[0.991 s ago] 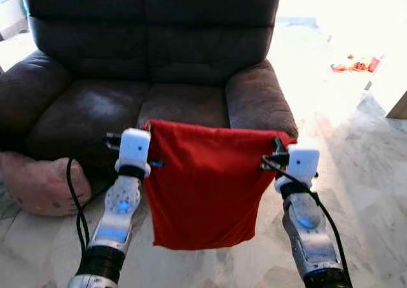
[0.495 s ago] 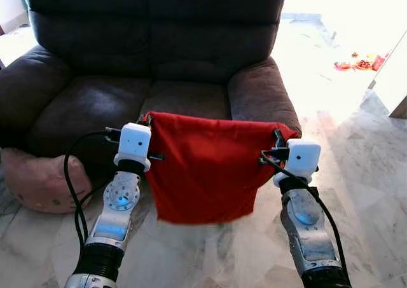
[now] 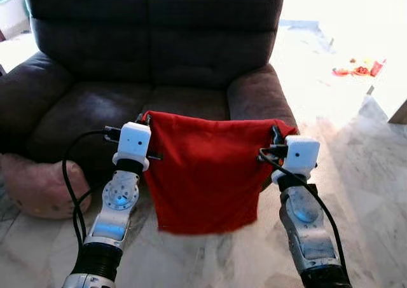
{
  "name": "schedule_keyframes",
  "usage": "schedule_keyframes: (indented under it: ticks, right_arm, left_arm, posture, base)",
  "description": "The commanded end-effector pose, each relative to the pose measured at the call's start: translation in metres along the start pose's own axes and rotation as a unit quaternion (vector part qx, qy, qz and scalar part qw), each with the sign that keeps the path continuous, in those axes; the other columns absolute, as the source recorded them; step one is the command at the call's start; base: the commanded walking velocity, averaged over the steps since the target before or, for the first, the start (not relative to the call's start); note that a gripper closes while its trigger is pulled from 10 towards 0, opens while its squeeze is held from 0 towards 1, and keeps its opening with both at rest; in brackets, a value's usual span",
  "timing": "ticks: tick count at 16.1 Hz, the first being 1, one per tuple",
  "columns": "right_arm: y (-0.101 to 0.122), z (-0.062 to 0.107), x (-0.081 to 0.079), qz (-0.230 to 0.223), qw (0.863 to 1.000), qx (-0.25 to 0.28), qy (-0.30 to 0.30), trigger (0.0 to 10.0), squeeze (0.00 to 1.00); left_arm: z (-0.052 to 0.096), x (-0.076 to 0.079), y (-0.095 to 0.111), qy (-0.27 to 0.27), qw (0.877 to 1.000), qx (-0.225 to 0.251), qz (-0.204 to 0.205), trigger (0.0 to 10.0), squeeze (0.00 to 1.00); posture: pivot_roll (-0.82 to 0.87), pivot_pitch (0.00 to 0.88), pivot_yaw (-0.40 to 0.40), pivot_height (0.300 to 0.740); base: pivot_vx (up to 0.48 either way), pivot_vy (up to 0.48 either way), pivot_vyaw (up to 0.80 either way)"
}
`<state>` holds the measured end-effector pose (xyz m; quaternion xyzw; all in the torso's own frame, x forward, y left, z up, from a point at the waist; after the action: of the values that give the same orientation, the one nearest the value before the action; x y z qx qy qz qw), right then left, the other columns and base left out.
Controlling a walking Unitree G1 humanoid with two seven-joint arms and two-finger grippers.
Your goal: Move the pillow to the sofa from floor
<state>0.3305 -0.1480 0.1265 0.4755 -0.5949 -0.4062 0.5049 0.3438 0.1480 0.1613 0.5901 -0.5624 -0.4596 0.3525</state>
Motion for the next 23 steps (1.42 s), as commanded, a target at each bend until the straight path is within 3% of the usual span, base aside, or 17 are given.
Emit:
schedule_keyframes:
  ticks: [1,9,20,23]
  right_arm:
    - [0.033,-0.01,0.001,0.007,0.998,0.065,-0.001,10.0,0.0]
    - [0.041,-0.015,0.003,0.002,0.997,0.071,-0.009,10.0,0.0]
    - [0.046,-0.017,0.0,-0.006,0.997,0.074,-0.005,10.0,0.0]
    - [0.051,-0.017,-0.001,-0.003,0.996,0.087,-0.005,10.0,0.0]
  left_arm:
    - [-0.01,-0.001,0.026,0.005,0.999,0.049,-0.001,10.0,0.0]
    - [-0.014,0.002,0.032,-0.005,0.998,0.057,-0.004,10.0,0.0]
    - [-0.02,0.003,0.041,-0.014,0.998,0.068,-0.006,10.0,0.0]
    - [-0.026,-0.005,0.056,0.001,0.996,0.09,0.002,10.0,0.0]
  posture:
    - [-0.01,0.0,-0.04,0.74]
    - [-0.01,0.0,-0.032,0.74]
    - [0.0,0.0,-0.03,0.74]
    - [0.0,0.0,-0.032,0.74]
  base:
    - [0.27,0.0,0.0]
    - [0.271,0.0,0.0]
    - [0.27,0.0,-0.29]
    - [0.271,0.0,0.0]
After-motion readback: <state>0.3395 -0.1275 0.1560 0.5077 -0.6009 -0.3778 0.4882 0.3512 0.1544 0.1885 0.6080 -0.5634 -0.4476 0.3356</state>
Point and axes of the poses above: a point about 5 cm out from each wrist's last joint towards the gripper, its own z axis pointing back from the gripper into the wrist, its own y axis along the axis of the wrist's last joint, x = y × z, the point moved 3 cm from there along -z, pointing out of the wrist towards the gripper, and after that the axes turned 9 degrees about z, right-handed, at the moved point
